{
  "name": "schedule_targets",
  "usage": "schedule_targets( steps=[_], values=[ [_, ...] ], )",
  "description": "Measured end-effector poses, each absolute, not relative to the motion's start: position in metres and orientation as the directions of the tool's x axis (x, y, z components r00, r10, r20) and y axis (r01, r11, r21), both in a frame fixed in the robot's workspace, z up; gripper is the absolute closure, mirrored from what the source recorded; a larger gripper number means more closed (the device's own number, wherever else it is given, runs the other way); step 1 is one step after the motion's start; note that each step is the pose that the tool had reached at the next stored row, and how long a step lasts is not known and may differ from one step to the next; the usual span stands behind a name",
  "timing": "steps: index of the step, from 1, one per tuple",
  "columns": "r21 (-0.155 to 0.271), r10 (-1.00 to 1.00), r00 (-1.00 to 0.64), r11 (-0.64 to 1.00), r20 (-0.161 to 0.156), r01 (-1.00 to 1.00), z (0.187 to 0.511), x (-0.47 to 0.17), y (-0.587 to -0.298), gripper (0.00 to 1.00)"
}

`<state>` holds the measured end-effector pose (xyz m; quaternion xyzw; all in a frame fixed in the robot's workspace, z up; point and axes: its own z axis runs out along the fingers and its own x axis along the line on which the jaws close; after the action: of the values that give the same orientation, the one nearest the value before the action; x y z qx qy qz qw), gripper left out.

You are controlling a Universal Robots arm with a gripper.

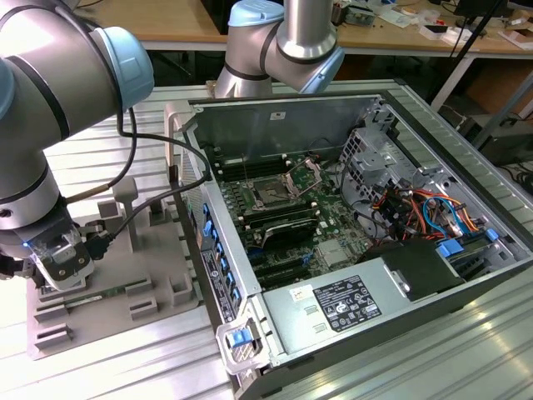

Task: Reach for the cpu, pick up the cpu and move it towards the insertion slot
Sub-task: 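Pick up the cpu and move it towards the insertion slot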

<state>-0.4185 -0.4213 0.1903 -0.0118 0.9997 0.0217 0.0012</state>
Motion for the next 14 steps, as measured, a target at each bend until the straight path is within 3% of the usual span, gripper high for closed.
schedule_targets(
  steps=[7, 9, 14],
  values=[
    [0.044, -0.024, -1.0, 0.999, -0.003, -0.024, 0.1902, -0.4185, -0.4213, 0.41],
    [0.044, -0.024, -1.0, 0.999, -0.003, -0.024, 0.1902, -0.4185, -0.4213, 0.34],
    [0.043, -0.035, -0.999, 0.998, -0.003, -0.035, 0.1904, -0.4186, -0.4213, 0.34]
  ],
)
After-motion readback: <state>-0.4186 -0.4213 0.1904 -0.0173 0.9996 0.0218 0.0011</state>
